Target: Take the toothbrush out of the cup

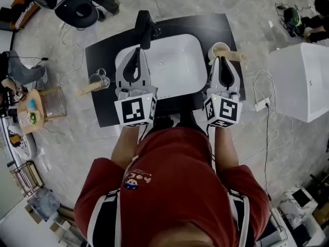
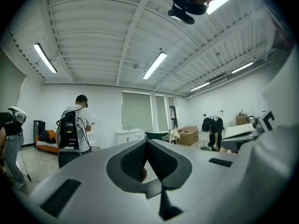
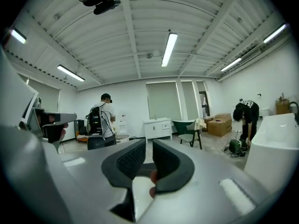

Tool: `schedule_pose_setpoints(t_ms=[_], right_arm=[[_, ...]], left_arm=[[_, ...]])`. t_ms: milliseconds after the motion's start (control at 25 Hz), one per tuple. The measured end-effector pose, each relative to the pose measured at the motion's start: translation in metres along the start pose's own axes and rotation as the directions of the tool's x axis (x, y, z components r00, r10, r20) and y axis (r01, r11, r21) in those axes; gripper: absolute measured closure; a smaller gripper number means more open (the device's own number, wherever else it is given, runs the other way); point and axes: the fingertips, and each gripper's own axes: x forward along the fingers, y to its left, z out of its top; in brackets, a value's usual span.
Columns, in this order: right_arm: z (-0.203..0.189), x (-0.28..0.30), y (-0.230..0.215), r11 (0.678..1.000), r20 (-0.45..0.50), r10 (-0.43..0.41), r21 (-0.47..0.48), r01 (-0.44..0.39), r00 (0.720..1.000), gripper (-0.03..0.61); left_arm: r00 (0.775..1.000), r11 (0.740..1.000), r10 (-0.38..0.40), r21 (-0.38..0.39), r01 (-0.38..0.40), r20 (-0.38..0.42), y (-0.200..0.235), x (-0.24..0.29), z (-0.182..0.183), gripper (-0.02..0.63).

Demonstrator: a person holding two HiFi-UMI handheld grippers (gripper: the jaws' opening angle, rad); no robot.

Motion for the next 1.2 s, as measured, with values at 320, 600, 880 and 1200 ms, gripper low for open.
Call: schedule_pose_setpoints(t_ms=[320, 600, 880, 1200], right_arm=[[-0.061, -0.012, -0.052, 0.988, -0.136, -0.103, 0.103, 0.118, 0.985, 0.449], [-0.088, 0.002, -0.087, 0.962, -0.204, -0.164, 0.183, 0.202, 0.965, 0.388], [-0.089, 0.023, -0.105, 0.963, -0.194, -0.154, 0.190, 0.191, 0.969, 0.374], [-0.088, 0.040, -0.113, 0.973, -0.194, -0.140, 0.155, 0.171, 0.971, 0.479]], left_arm=[[0.996, 0.997, -0.072, 0.031, 0.073, -0.050, -0.043, 0.017, -0.012, 0.609], [0.994, 0.994, -0.079, 0.066, 0.084, -0.075, -0.059, 0.020, -0.007, 0.609], [0.993, 0.994, -0.060, 0.086, 0.069, -0.099, -0.065, 0.018, -0.011, 0.609], [0.993, 0.995, -0.044, 0.089, 0.054, -0.112, -0.071, 0.020, -0.015, 0.609]])
